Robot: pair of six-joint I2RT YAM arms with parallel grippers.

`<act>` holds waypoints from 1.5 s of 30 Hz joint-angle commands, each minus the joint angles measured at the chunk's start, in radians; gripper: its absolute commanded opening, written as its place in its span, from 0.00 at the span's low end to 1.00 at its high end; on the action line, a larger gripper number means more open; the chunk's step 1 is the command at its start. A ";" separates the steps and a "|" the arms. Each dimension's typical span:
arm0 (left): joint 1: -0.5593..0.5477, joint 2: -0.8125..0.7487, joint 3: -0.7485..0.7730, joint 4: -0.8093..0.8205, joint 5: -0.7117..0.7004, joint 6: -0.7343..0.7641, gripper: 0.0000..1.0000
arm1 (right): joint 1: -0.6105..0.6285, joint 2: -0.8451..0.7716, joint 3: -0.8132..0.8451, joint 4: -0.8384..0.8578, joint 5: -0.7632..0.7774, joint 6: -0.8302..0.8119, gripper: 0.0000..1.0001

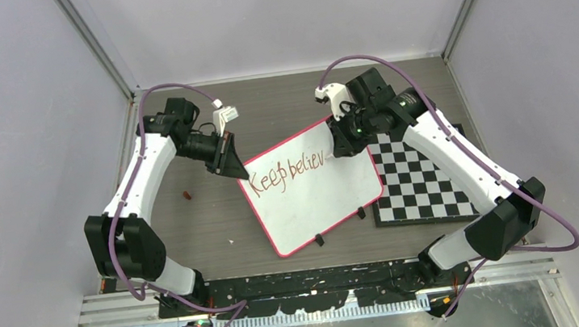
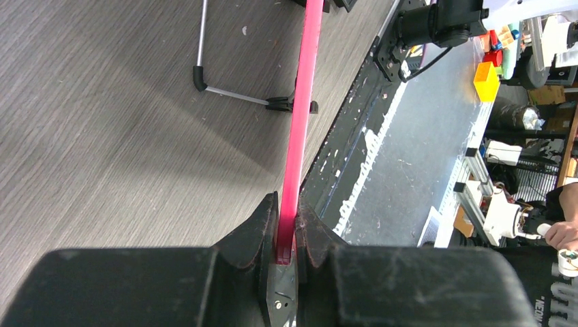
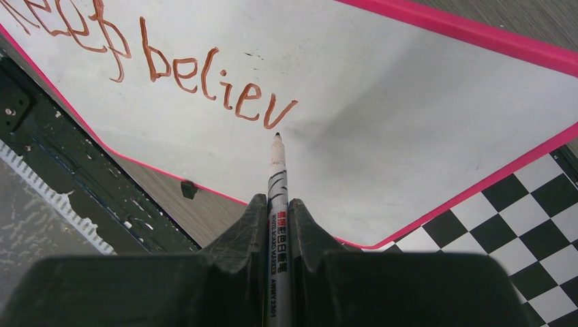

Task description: Write a sentence on the whiteboard

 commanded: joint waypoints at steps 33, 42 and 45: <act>-0.018 -0.023 -0.007 0.013 -0.048 -0.012 0.00 | -0.090 -0.036 0.030 0.006 -0.087 -0.011 0.00; -0.018 -0.023 -0.006 0.013 -0.047 -0.012 0.00 | -0.096 -0.023 0.038 0.030 -0.088 -0.012 0.00; -0.019 -0.025 -0.003 0.011 -0.047 -0.013 0.00 | -0.096 -0.015 0.039 0.031 -0.079 -0.009 0.00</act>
